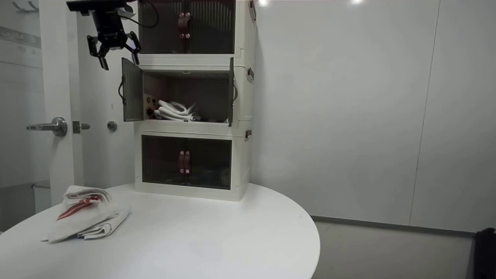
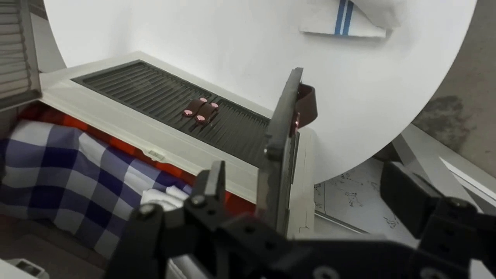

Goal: Open the middle left cabinet door

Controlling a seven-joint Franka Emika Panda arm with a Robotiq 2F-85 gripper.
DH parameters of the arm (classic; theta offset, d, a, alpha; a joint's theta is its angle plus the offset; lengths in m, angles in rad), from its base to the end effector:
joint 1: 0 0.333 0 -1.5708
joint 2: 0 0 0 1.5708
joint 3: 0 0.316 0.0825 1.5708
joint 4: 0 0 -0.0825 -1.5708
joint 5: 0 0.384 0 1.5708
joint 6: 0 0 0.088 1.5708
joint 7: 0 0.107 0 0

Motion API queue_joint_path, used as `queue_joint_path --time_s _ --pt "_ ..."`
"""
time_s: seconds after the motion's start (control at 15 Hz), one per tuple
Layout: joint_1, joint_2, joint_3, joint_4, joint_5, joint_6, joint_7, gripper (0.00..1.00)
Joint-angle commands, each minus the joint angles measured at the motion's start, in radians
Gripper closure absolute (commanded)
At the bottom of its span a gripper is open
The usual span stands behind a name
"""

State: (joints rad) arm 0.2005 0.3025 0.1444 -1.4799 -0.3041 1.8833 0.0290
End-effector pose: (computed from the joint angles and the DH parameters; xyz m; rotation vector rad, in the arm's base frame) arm 0.6365 0.1919 0.5167 2.8520 0.5573 0.2174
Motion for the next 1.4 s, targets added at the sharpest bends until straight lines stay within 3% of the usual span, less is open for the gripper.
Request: queue_joint_path --time_s 0.0,1.0,1.33 --pt "0.020 -0.005 -0.005 0.004 0.032 -0.027 0.066 0.00" --pt "0.076 0.004 0.009 0.019 0.082 -0.044 0.195 0.00" --pt "0.064 -0.060 -0.017 0.021 0.064 -0.163 0.274 0.00"
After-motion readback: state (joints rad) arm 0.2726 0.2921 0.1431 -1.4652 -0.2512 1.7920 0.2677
